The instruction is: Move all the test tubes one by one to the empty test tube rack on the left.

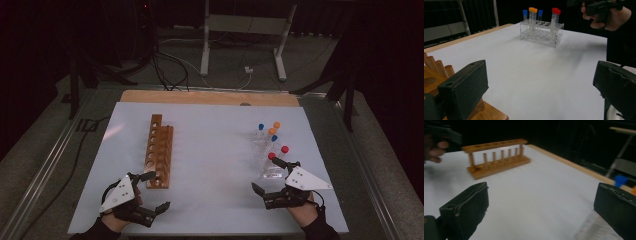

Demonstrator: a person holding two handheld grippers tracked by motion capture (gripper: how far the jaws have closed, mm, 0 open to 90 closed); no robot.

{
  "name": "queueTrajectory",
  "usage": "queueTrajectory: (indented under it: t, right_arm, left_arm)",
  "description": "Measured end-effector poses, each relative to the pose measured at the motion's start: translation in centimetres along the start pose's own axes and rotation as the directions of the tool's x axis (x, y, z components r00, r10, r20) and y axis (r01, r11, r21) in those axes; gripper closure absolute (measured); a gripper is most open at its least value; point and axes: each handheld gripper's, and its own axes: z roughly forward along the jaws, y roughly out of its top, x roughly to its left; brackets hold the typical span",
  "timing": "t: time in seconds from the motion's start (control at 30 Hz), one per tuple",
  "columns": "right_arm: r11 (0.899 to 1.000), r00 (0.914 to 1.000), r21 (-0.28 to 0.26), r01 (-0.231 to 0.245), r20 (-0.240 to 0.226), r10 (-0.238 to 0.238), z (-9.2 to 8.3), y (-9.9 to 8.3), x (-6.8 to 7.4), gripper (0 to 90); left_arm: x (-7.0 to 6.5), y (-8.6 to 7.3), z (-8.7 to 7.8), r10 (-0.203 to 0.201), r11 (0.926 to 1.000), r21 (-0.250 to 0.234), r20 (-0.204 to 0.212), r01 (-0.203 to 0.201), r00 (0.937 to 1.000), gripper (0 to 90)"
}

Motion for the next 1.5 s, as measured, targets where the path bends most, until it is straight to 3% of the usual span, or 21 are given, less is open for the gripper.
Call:
queueTrajectory:
  t: [0.1, 0.13, 0.17, 0.2, 0.5, 0.7, 0.73, 0.93, 1.2, 1.27, 1.3, 1.33, 1.5]
  right_arm:
    - [1.0, 0.9992, 0.005, -0.016, 0.036, 0.016, 0.0, 0.0, -0.4, 0.0]
    - [0.999, 0.9966, 0.008, -0.035, 0.076, 0.034, 0.1, -0.1, -0.8, 0.0]
    - [0.999, 0.9966, 0.008, -0.035, 0.076, 0.034, 0.1, -0.1, -0.8, 0.0]
    - [0.998, 0.9926, 0.009, -0.06, 0.106, 0.058, 0.1, -0.2, -1.2, 0.0]
    - [0.993, 0.9753, 0.014, -0.114, 0.192, 0.11, 0.3, -0.7, -2.0, 0.0]
    - [0.99, 0.9727, 0.048, -0.132, 0.199, 0.12, 0.5, -1.1, -2.1, 0.0]
    - [0.986, 0.9722, 0.059, -0.156, 0.186, 0.142, 0.5, -1.3, -2.2, 4.5]
    - [0.975, 0.9685, 0.115, -0.189, 0.185, 0.166, 1.2, -1.8, -2.4, 7.0]
    - [0.964, 0.9572, 0.152, -0.217, 0.227, 0.18, 1.7, -2.2, -2.5, 28.2]
    - [0.96, 0.9545, 0.166, -0.227, 0.234, 0.185, 1.9, -2.3, -2.6, 42.1]
    - [0.96, 0.9545, 0.166, -0.227, 0.234, 0.185, 1.9, -2.3, -2.6, 42.1]
    - [0.957, 0.9537, 0.169, -0.235, 0.23, 0.193, 1.9, -2.5, -2.8, 49.6]
    - [0.952, 0.9484, 0.174, -0.25, 0.242, 0.205, 2.1, -2.6, -3.0, 59.0]
  left_arm:
    - [0.0, 0.0, 0.0, -0.001, 1.0, -0.003, -0.002, 0.001, 1.0, 0.6]
    - [0.0, 0.0, 0.0, -0.003, 1.0, -0.002, -0.001, 0.003, 1.0, 0.6]
    - [0.0, 0.0, 0.0, -0.001, 1.0, -0.002, -0.002, 0.001, 1.0, 0.6]
    - [0.0, 0.0, 0.0, 0.0, 1.0, -0.001, -0.002, 0.0, 1.0, 0.6]
    - [0.0, 0.0, 0.0, -0.001, 1.0, -0.004, -0.001, 0.001, 1.0, 0.6]
    - [0.0, 0.0, -0.1, -0.001, 1.0, -0.004, 0.0, 0.001, 1.0, 0.6]
    - [0.0, 0.0, -0.1, -0.001, 1.0, -0.004, 0.0, 0.001, 1.0, 0.6]
    - [0.0, 0.0, -0.1, -0.003, 1.0, -0.005, 0.002, 0.003, 1.0, 0.6]
    - [0.0, 0.0, -0.1, -0.001, 1.0, -0.006, 0.003, 0.001, 1.0, 0.6]
    - [0.0, 0.0, -0.1, -0.001, 1.0, -0.005, 0.004, 0.001, 1.0, 0.6]
    - [0.0, 0.0, -0.1, -0.002, 1.0, -0.005, 0.005, 0.002, 1.0, 0.6]
    - [0.0, 0.0, -0.1, -0.005, 1.0, -0.005, 0.007, 0.005, 1.0, 0.6]
    - [0.0, 0.0, -0.1, -0.008, 0.9999, -0.008, 0.007, 0.008, 0.9999, 0.6]
